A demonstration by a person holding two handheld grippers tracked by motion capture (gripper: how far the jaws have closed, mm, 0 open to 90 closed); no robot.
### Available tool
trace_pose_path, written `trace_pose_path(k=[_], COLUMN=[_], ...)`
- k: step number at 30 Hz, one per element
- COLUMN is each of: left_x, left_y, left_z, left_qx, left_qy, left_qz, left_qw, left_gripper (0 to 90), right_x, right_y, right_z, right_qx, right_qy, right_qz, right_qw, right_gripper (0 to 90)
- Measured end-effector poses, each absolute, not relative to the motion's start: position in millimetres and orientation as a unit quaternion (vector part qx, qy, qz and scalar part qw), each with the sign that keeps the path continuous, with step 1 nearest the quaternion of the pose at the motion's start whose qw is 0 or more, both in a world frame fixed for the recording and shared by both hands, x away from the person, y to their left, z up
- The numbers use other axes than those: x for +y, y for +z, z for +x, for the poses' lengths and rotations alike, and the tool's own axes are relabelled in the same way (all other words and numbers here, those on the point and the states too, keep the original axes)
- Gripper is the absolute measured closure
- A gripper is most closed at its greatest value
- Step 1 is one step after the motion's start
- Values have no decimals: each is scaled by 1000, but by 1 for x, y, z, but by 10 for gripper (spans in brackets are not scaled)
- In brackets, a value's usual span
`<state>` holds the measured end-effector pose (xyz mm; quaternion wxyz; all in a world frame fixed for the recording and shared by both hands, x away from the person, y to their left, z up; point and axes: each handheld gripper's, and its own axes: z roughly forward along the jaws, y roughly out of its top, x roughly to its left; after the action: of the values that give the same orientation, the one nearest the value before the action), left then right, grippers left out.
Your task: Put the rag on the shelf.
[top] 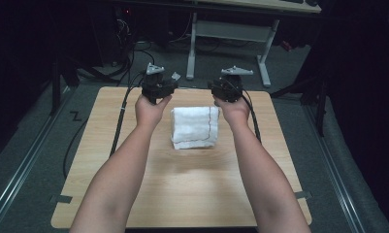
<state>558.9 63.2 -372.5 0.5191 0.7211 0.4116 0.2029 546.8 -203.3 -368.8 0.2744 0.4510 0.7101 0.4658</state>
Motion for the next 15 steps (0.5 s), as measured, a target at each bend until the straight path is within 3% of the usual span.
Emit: trace_pose_path(k=[15], left_x=[71], left_y=[-373], left_z=[537], left_qx=[402], left_qy=[211], left_qz=[718], left_qw=[528], left_gripper=[617], right_x=[-211], right_y=[-372], right_z=[527], right_qx=[713], right_qy=[468], right_qz=[443], right_qw=[277], right_gripper=[661])
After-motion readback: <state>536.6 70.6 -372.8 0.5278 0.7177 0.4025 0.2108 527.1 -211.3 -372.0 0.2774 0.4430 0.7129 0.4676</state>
